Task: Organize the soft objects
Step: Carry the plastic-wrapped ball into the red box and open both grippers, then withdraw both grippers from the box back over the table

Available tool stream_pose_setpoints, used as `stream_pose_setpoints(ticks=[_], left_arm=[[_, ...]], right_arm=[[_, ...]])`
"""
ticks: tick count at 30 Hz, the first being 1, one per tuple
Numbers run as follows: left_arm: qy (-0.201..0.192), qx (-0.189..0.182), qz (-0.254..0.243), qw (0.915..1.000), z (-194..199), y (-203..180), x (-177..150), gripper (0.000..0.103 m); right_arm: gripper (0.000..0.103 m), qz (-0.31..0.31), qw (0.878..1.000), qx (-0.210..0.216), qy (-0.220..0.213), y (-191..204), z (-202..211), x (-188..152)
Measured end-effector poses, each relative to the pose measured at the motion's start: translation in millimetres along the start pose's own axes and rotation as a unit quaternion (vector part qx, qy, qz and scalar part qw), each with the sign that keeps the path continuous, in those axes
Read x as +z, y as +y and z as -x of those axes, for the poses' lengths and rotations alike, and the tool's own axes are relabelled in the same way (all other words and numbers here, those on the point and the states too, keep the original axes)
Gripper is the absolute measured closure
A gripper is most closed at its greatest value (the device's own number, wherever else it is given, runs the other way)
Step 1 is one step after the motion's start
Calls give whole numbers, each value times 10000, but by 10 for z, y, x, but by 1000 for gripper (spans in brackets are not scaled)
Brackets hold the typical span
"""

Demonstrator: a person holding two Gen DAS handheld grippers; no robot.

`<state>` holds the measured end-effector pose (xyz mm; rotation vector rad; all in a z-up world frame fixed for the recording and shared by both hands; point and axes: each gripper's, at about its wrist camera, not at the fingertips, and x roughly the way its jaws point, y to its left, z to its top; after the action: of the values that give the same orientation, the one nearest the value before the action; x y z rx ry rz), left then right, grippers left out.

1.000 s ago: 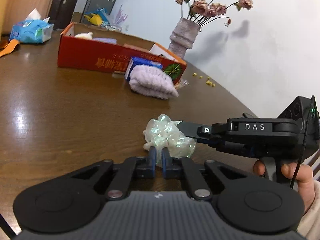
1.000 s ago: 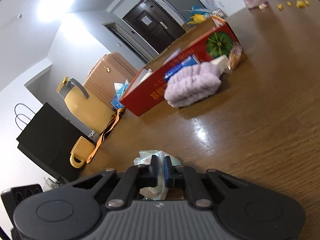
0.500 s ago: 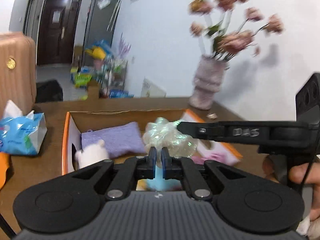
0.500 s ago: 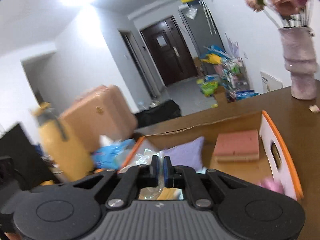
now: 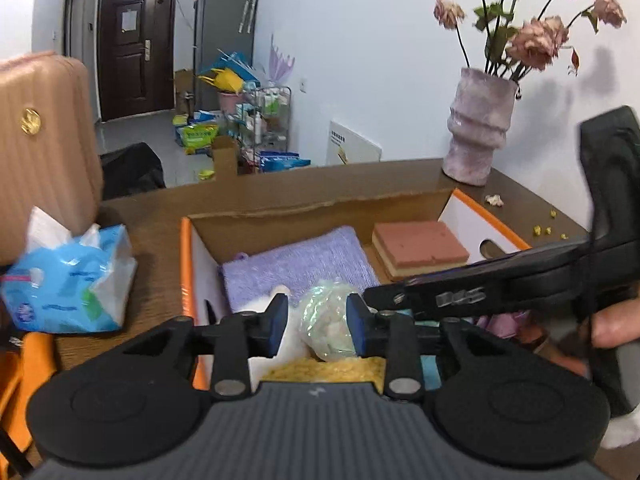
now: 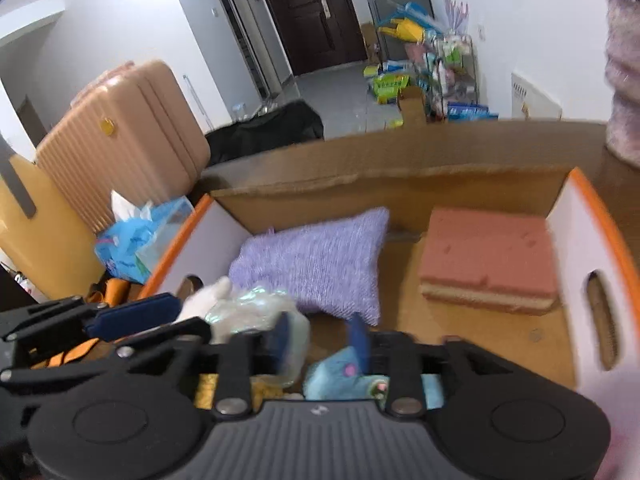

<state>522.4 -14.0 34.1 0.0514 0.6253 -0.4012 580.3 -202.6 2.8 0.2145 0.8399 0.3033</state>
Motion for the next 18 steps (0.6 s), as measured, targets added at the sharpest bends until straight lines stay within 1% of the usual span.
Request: stream_pose_setpoints(ticks=[1,4,6,8,9,10,11,12,13,14,15,18], left_arm=[[-54,43,-33,10000,115,-19,21,71],[-231,135,-223,9994,473,-120,75,66],[-385,291,-290,9984,736,-170,83,57],[-646,519,-238,9963,1060,-213,63,38],[-805,629,-190,9946,1231,-232,38,33],[-960,720,-122,9927,1409,-247,-6,24],[-1091,794,-43,9908,1576,-264,-67,21],[-1165,827,-1,9897,1696,-280,-111,21],[-1249,853,22,9885,1842,-312,-186,20],[-1320,894,34,9872,1938,-332,-226,16],[-1456,1006,50,9842,2054,-385,-288,15],[-1811,1274,35,9752,2302,-539,-374,8]], right_arm=[[54,24,9999,-2,-136,5,129,21],[54,246,9982,-154,-518,46,626,45],[50,446,9957,-261,-767,51,990,31],[45,691,9914,-405,-1033,43,1378,-3],[40,828,9879,-525,-1199,35,1588,-49],[33,952,9837,-646,-1384,7,1785,-103],[28,1037,9794,-756,-1560,-16,1952,-166],[21,1132,9739,-887,-1755,-52,2138,-255],[20,1239,9682,-1012,-1923,-76,2302,-358],[20,1298,9643,-1083,-2037,-91,2418,-433],[20,1322,9611,-1126,-2150,-105,2528,-515],[17,1246,9570,-1063,-2395,-142,2796,-703]])
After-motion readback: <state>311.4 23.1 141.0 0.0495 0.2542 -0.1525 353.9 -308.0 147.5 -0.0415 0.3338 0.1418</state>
